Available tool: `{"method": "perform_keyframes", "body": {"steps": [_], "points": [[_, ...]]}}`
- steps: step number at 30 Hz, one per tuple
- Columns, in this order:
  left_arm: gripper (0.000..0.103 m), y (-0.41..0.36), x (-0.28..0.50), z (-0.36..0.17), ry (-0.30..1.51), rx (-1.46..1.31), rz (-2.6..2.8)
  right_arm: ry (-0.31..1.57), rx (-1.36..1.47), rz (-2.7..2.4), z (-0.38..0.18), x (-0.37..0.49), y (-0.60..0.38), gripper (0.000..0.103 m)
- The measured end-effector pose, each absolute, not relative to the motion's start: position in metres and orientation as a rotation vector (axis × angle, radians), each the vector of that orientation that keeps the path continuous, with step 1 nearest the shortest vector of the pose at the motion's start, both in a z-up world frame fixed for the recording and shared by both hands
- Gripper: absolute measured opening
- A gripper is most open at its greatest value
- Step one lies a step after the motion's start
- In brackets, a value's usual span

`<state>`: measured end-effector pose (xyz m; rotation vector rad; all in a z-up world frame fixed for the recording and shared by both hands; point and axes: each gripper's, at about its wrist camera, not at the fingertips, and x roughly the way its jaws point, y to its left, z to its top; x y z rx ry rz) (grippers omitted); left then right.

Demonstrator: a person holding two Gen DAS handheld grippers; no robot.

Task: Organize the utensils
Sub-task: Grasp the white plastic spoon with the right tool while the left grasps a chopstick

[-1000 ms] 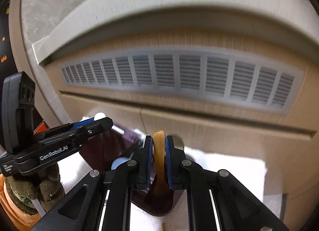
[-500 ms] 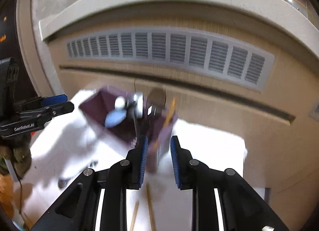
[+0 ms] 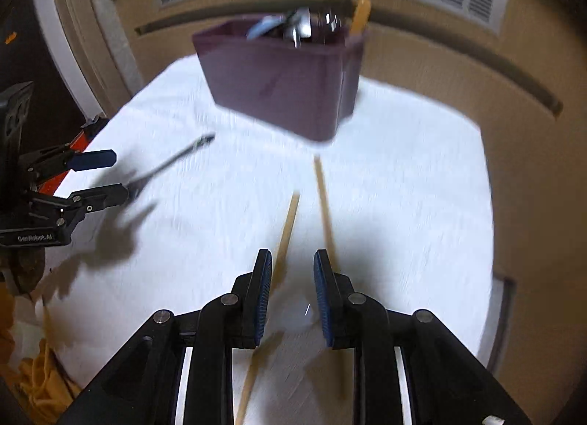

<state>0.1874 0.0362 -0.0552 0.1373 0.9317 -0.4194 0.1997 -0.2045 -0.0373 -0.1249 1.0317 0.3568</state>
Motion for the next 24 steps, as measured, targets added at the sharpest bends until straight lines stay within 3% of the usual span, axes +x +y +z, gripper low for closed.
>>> {"method": "perform_keyframes", "body": {"steps": [6, 16, 17, 18, 24], "points": [[0.074, 0.014, 0.172, -0.049, 0.911, 0.139, -0.489, 1.113, -0.007, 0.287, -0.056, 0.178, -0.218, 0.045], [0.074, 0.025, 0.183, -0.052, 0.944, 0.078, -0.396, 1.094, 0.036, 0.165, -0.071, 0.194, -0.202, 0.047], [0.074, 0.025, 0.183, -0.053, 0.951, 0.073, -0.399, 1.09, 0.023, 0.162, -0.071, 0.196, -0.2, 0.045], [0.074, 0.023, 0.183, -0.054, 0.962, 0.064, -0.407, 1.086, 0.016, 0.165, -0.071, 0.196, -0.199, 0.034], [0.074, -0.012, 0.192, -0.054, 1.048, -0.008, -0.512, 1.052, 0.018, 0.201, -0.062, 0.189, -0.212, 0.033]]}}
